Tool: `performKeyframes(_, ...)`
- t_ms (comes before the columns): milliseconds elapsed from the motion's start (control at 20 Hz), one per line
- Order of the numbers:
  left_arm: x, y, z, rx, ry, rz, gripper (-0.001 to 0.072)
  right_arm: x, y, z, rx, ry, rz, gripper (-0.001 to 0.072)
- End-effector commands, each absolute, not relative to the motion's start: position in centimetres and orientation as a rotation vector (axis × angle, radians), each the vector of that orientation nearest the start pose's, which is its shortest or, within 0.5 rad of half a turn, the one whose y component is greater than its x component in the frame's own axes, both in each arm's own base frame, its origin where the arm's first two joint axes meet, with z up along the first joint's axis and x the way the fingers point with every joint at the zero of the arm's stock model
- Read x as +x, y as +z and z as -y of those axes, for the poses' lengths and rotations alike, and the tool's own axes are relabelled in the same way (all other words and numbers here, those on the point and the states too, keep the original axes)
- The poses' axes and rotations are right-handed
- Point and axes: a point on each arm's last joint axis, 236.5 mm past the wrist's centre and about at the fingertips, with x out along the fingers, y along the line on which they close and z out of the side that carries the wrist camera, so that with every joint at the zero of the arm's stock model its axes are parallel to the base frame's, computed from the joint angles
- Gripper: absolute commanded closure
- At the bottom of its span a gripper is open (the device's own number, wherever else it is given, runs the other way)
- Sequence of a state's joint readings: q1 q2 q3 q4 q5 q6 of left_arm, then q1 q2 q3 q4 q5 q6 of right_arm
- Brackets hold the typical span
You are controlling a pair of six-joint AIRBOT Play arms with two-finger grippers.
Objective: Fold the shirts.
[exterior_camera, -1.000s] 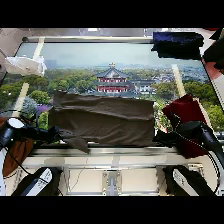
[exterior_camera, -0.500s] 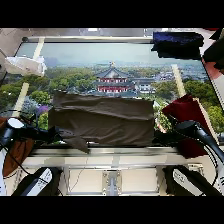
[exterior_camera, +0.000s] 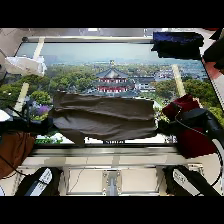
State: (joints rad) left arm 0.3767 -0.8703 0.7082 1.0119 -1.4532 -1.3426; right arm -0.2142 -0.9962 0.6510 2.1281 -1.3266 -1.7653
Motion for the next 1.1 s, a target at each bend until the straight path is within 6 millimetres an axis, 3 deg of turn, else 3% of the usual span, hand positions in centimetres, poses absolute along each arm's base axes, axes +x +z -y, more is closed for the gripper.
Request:
performKeyframes(0, 28.0, 7.1, 4.9, -0.598, -0.303, -1.196, 0.0695, 28.1, 1.2, -6.4, 0.525, 0.274, -1.354, 0.0697)
performKeyframes(50, 29.5, 7.6, 4.5, -0.557, -0.294, -1.172, 0.0696, 29.3, 1.5, -6.3, 0.513, 0.272, -1.335, 0.0697)
performKeyframes(150, 32.1, 6.6, 4.4, -0.462, -0.297, -1.213, 0.0695, 31.3, 0.9, -6.7, 0.499, 0.282, -1.338, 0.0697)
performKeyframes(400, 39.8, 1.2, 3.1, -0.241, -0.267, -1.360, 0.0695, 38.9, 0.1, -5.5, 0.532, 0.210, -1.270, 0.0696)
performKeyframes(600, 45.5, -1.7, 4.3, -0.217, -0.288, -1.347, 0.0695, 43.0, -0.9, -6.1, 0.530, 0.203, -1.245, 0.0696)
performKeyframes(800, 49.3, -4.1, 4.4, -0.214, -0.259, -1.272, 0.0695, 44.8, -4.4, -6.3, 0.575, 0.142, -1.262, 0.0696)
performKeyframes(1050, 51.1, -6.0, 4.3, -0.217, -0.236, -1.236, 0.0694, 44.8, -7.1, -5.4, 0.577, 0.079, -1.305, 0.0695)
